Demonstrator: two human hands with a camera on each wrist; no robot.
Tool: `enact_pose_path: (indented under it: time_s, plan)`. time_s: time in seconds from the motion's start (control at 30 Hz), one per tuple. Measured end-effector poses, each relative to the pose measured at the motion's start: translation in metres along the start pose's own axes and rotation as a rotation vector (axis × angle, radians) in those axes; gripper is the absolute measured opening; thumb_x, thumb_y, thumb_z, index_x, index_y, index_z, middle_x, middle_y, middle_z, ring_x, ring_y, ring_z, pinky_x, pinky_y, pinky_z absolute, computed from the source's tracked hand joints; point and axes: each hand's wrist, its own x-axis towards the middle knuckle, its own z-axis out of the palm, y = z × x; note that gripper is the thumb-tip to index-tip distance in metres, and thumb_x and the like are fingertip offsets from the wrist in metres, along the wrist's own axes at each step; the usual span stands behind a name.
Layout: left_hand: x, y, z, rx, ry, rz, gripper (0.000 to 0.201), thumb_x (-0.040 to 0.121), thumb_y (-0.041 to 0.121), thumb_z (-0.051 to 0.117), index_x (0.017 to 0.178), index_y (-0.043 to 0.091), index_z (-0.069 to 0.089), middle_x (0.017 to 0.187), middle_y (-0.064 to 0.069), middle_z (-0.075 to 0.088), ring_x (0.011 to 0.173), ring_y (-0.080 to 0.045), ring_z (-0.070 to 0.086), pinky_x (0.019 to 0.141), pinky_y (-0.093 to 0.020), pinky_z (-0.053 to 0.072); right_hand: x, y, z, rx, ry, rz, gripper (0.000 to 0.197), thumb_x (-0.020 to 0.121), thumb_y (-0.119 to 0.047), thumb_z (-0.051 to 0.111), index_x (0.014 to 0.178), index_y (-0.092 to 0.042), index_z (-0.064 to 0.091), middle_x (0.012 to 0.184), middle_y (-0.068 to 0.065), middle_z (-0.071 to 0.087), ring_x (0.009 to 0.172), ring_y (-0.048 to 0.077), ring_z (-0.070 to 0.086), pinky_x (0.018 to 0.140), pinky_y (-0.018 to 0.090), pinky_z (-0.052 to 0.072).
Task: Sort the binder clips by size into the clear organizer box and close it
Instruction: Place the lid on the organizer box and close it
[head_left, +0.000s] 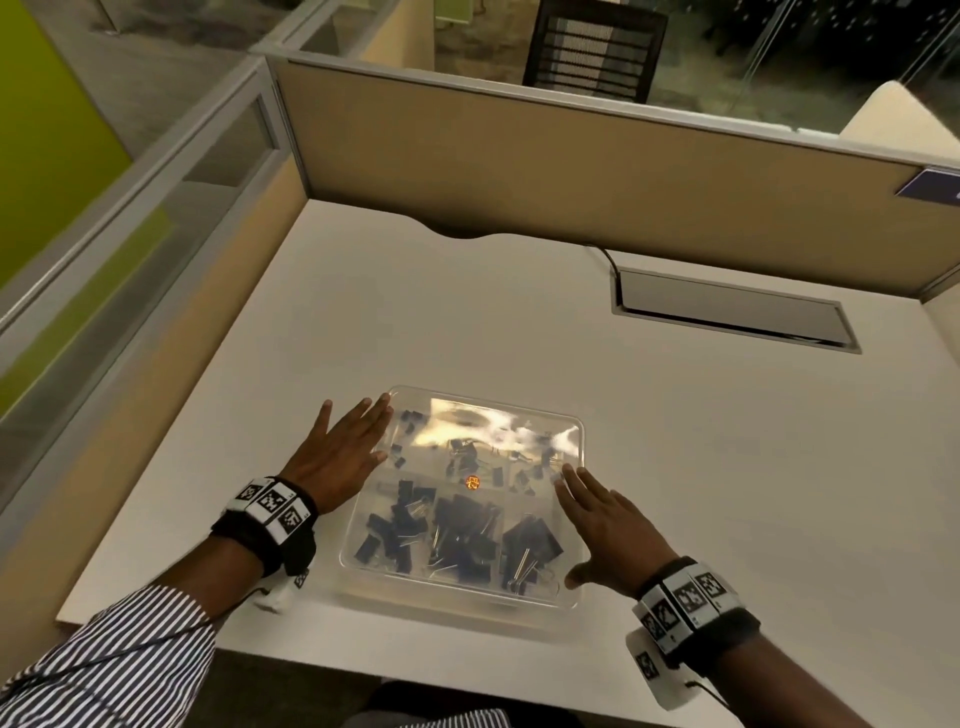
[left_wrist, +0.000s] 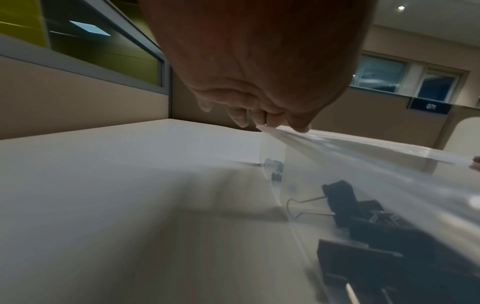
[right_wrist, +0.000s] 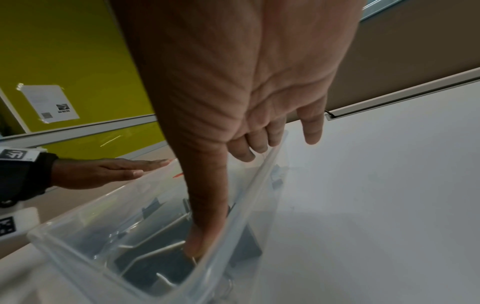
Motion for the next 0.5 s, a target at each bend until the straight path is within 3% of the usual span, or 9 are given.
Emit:
enact_pose_path:
  time_s: [0.23,0.37,0.43,0.5]
  plan:
    - [-0.001,-0.006,0.001,-0.121,0.004,0.028,0.078,0.090,0.065,0.005,0.155,0.022,-0.005,0.161,0.009,-0.016,0.148,-0.008,-0.014,0.122,-0.042,-0.002,-0.001,-0.003,-0.003,0.012,-0.021,0.005,0.122,0.076,-0.054,0.075,0.155,-0.015,-0.010,0.161,0.004,-0.021,0.150,0.022,-0.015,0.123,0.041,0.014]
    - [-0.006,-0.007,0.002,-0.217,0.054,0.037,0.078,0.091,0.068,0.012,0.155,0.026,-0.005,0.160,0.014,-0.016,0.147,-0.003,-0.016,0.120,-0.037,-0.004,-0.001,-0.001,-0.002,0.066,-0.012,0.003,0.118,0.079,-0.052,0.073,0.156,-0.018,-0.010,0.161,0.001,-0.022,0.149,0.018,-0.017,0.123,0.040,0.016]
    - [-0.010,-0.008,0.004,-0.308,0.114,-0.001,0.074,0.095,0.064,0.026,0.156,0.027,0.004,0.161,0.015,-0.007,0.148,-0.003,-0.009,0.120,-0.035,0.000,-0.003,0.001,-0.002,0.109,0.019,-0.005,0.113,0.082,-0.053,0.070,0.156,-0.020,-0.008,0.161,-0.002,-0.021,0.149,0.016,-0.016,0.123,0.039,0.017]
    - [-0.017,-0.012,0.003,-0.430,0.230,-0.061,0.061,0.099,0.048,0.047,0.152,0.025,0.029,0.159,0.011,0.021,0.148,-0.009,0.016,0.117,-0.032,0.016,-0.004,0.003,-0.002,0.155,0.057,-0.017,0.106,0.085,-0.053,0.066,0.157,-0.023,-0.006,0.160,-0.005,-0.019,0.149,0.014,-0.014,0.123,0.035,0.015]
